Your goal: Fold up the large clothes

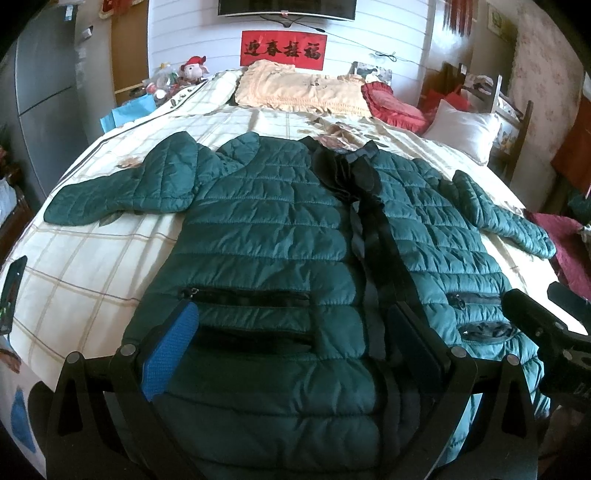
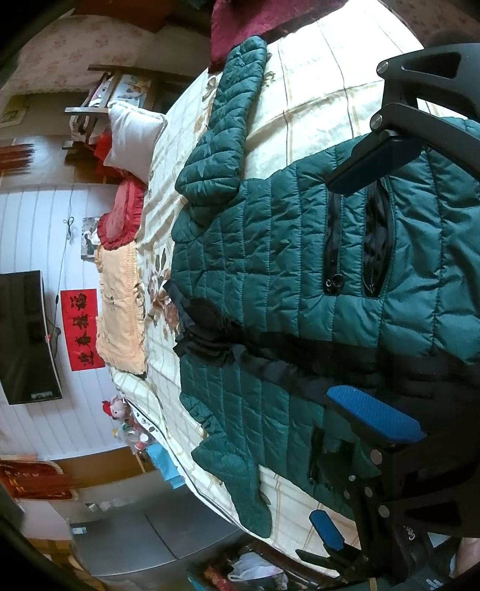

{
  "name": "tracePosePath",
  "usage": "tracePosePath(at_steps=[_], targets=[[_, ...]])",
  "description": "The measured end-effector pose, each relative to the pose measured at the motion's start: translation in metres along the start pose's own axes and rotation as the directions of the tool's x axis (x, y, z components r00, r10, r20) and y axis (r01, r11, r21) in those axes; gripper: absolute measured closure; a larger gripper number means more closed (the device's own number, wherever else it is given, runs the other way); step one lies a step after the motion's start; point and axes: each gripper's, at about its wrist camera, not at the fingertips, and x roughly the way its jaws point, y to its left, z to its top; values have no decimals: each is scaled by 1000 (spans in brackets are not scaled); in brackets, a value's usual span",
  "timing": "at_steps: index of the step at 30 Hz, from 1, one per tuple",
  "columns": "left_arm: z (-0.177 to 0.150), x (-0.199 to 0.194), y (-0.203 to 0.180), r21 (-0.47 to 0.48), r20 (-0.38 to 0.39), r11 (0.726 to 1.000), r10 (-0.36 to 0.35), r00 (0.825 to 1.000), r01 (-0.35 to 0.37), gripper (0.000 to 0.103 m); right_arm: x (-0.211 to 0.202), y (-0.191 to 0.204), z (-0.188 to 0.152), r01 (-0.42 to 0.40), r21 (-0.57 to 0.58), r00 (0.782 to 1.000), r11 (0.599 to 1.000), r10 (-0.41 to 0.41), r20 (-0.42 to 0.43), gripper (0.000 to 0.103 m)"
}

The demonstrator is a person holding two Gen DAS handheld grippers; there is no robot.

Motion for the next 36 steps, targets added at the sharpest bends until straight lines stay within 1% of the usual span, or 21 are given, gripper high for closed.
tracePosePath(at_steps=[11, 23, 36], targets=[[0, -1, 1, 3, -1, 1000, 0, 1000, 0, 1, 0, 3, 1, -3, -15, 1000, 1000, 3, 1, 0], [1, 0, 3, -3, 3, 1000, 4, 1000, -4, 1, 1, 3, 0, -20, 5, 1000, 1000, 20, -13, 0], [1, 0, 4, -1, 7, 1000, 5, 1000, -5, 1, 2, 7, 0, -27, -7, 999, 1000, 27, -21, 0]])
